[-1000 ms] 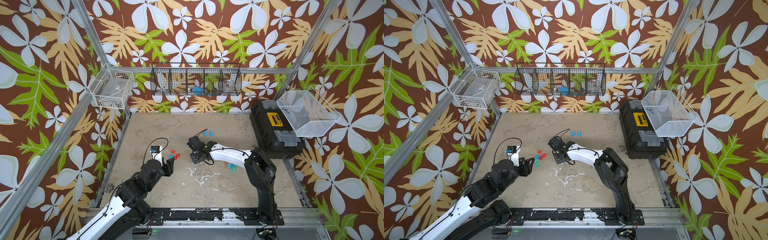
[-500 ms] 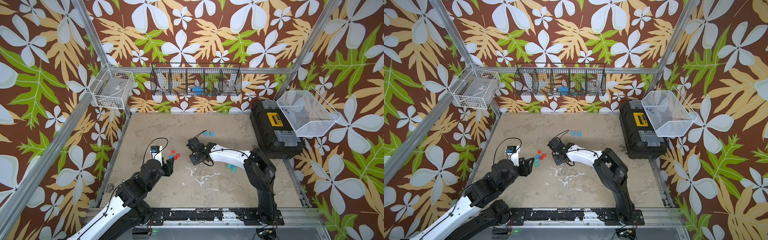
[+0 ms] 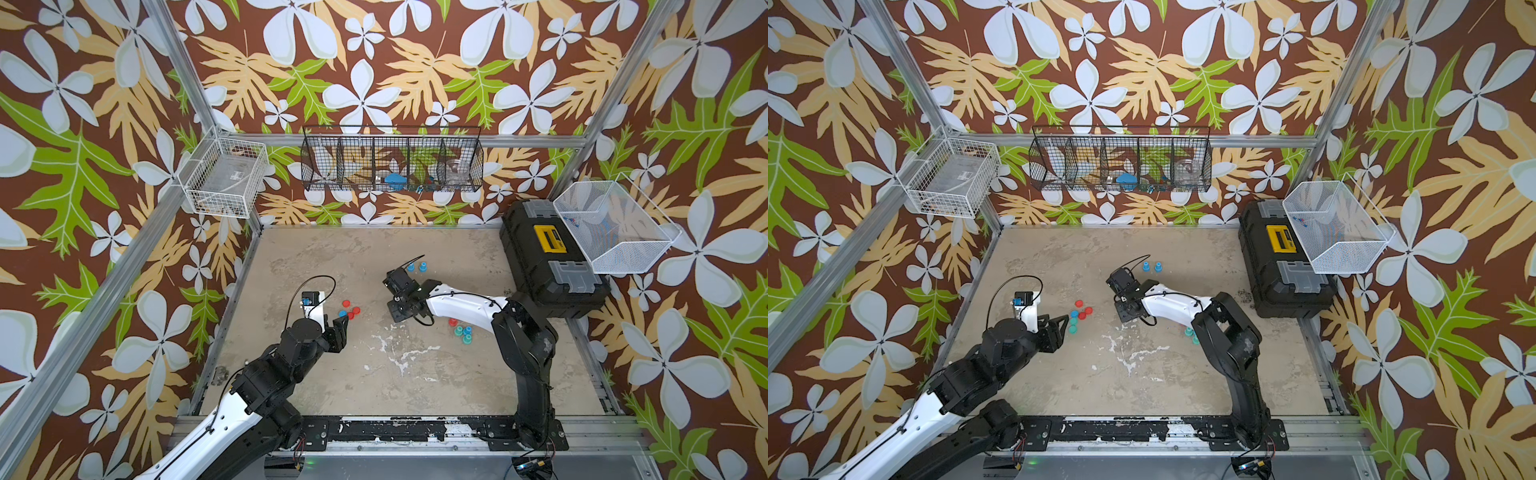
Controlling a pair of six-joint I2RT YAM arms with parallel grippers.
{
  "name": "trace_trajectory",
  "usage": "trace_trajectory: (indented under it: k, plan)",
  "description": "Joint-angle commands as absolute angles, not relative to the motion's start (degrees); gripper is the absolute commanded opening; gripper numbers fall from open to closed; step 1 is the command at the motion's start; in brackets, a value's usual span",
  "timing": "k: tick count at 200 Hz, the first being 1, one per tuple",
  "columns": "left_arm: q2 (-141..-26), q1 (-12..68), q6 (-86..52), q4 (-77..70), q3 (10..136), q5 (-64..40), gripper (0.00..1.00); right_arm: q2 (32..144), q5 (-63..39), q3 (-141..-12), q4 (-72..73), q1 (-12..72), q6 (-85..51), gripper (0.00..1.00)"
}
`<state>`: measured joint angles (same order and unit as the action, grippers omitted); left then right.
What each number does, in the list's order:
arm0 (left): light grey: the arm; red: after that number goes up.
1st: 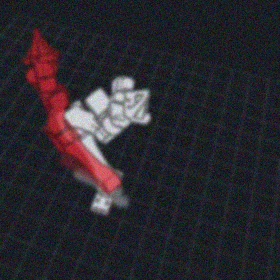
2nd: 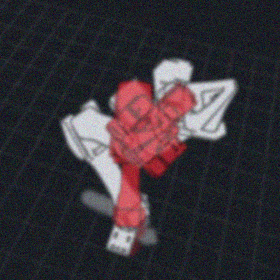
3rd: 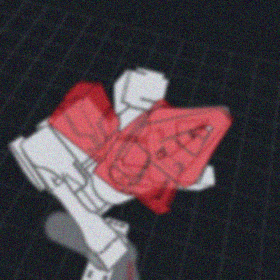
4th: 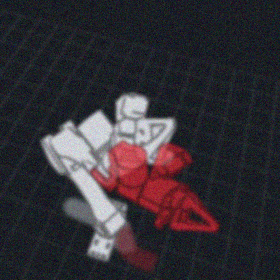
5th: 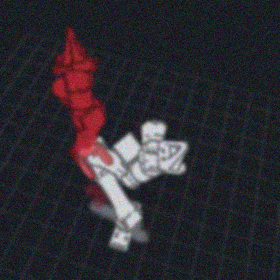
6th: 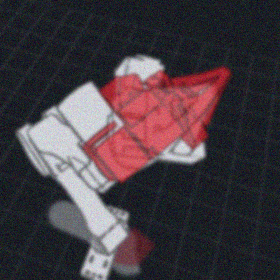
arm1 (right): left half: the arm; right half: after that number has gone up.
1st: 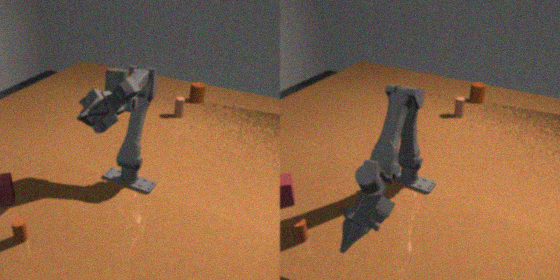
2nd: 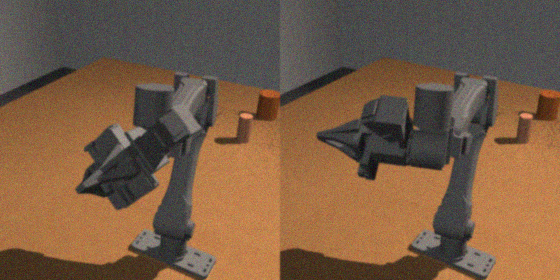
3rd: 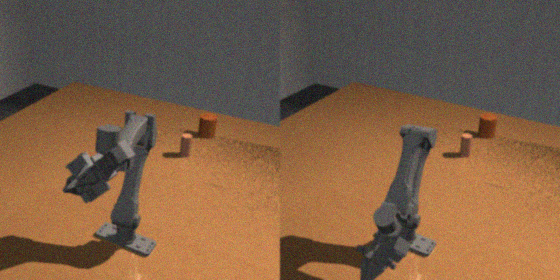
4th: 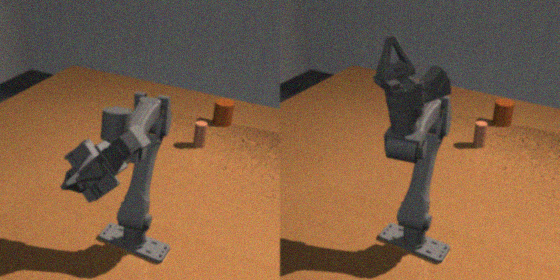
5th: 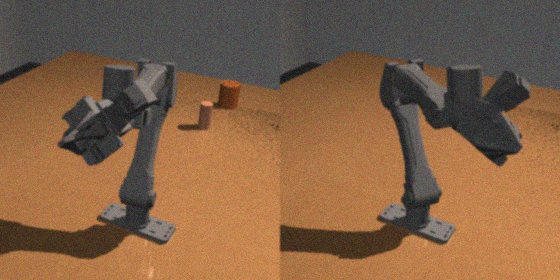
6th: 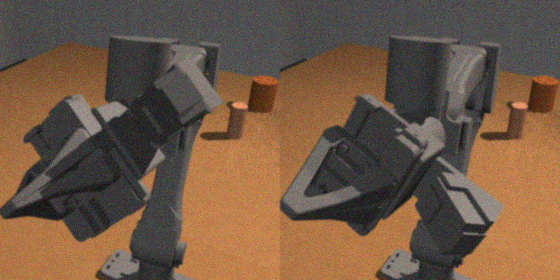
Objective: Close the stamp cap
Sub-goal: Place the stamp at the center of the board.
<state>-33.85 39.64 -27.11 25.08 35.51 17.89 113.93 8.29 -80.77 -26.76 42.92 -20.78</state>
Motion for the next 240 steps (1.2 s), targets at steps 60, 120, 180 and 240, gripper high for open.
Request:
trace_trajectory:
  k: [60,120,180,240]
  plan:
    - [-33.8,39.4,-27.1,24.1,35.5,17.6,0.62,116.3,8.7,-85.8,-29.4,28.3,-16.2,0.14]
    - [-33.8,39.5,-27.1,24.0,35.4,17.7,0.62,125.3,9.0,-99.4,-33.4,23.5,-14.3,0.13]
    - [-33.9,39.3,-27.1,24.1,35.4,18.0,0.62,133.1,9.3,-112.0,-37.8,22.5,-13.0,0.13]
    - [-33.9,39.4,-27.1,24.2,35.4,18.1,0.62,134.8,8.9,-114.5,-38.7,22.2,-12.9,0.15]
